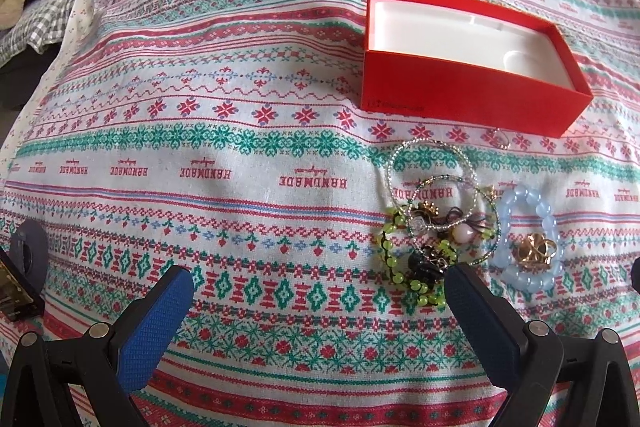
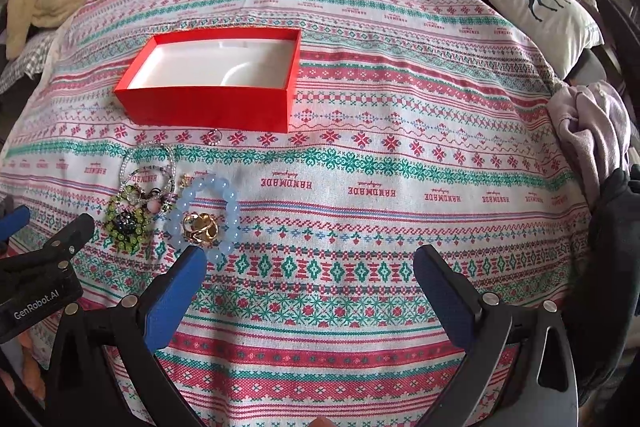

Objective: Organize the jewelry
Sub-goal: 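Move both tools toward the jewelry pile beside the red box, then grasp the silver bracelet with the left tool while the right tool grasps the light blue bead bracelet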

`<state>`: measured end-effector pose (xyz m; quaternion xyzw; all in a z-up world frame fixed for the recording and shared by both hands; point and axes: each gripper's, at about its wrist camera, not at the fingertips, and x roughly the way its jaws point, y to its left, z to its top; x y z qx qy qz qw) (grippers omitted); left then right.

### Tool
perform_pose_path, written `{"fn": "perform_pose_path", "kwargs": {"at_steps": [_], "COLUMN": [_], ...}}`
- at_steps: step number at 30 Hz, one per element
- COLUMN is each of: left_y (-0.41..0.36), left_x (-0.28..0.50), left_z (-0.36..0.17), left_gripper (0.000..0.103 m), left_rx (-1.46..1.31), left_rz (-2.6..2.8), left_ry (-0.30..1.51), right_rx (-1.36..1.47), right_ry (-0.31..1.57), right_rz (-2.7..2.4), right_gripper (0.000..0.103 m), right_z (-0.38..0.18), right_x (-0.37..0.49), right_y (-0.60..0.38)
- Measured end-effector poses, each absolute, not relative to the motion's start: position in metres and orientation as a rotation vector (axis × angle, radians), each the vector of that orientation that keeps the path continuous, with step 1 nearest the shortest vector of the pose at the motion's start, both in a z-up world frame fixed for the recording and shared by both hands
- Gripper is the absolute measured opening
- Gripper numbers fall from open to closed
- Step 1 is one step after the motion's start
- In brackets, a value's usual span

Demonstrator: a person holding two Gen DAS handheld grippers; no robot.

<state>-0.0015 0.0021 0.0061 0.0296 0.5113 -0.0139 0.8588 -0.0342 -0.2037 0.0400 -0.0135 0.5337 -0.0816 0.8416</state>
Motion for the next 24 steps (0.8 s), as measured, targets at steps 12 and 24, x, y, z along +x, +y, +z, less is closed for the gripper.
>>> {"fn": "perform_pose_path", "kwargs": {"at_steps": [12, 24], "left_y": [-0.005, 0.003], "left_x": [0.021, 0.065], "left_z": [0.042, 0.014], "left_gripper": [0.103, 0.087], "left_rx": [0.147, -0.083], "left_rz": [-0.113, -0.257], "left_ry": [1.123, 1.183], "right_rx": [0.004, 0.174], "right_ry": [1.194, 1.264], "right_rz": [-0.123, 0.052], "right_gripper": [0.103, 0.103], "right_z": [0.067, 0.048], "right_x": [-0.016, 0.018], "right_y": [-0.222, -0.231]}}
